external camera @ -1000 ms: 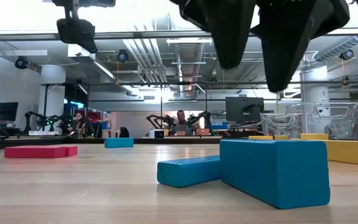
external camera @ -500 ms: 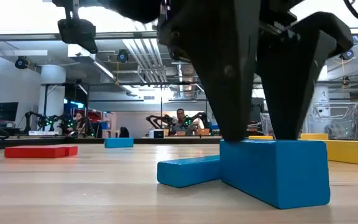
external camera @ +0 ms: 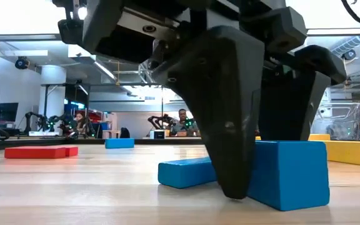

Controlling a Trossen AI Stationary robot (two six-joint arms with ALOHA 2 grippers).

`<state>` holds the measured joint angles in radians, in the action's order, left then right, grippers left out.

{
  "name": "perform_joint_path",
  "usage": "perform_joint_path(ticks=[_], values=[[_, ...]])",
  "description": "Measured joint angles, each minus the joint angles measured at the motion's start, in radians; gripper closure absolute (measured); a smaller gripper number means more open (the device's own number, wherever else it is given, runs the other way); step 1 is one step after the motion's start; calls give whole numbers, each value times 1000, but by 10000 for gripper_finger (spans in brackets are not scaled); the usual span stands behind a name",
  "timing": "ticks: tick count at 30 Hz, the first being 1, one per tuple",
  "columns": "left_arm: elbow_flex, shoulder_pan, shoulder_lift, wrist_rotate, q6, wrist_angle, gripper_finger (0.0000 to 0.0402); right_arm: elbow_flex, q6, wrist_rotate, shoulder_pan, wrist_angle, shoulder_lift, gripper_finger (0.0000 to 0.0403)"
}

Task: Sort blocks
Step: Put the blue block into the bottom right transparent bin

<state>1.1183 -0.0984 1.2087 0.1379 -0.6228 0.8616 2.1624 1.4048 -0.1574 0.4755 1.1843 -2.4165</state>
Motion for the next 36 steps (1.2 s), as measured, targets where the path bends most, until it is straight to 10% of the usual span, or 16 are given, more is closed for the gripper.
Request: perform_joint_path(ticks=[6, 23, 36], values=[[0, 0, 0, 0, -3, -1, 8, 4, 7, -1, 0, -4, 0, 279], [0, 0, 0, -1, -7, -35, 8, 11, -5, -19, -5, 195, 213, 278], [0, 1, 0, -1, -39, -95, 8, -205, 13, 184, -5, 385, 562, 278]])
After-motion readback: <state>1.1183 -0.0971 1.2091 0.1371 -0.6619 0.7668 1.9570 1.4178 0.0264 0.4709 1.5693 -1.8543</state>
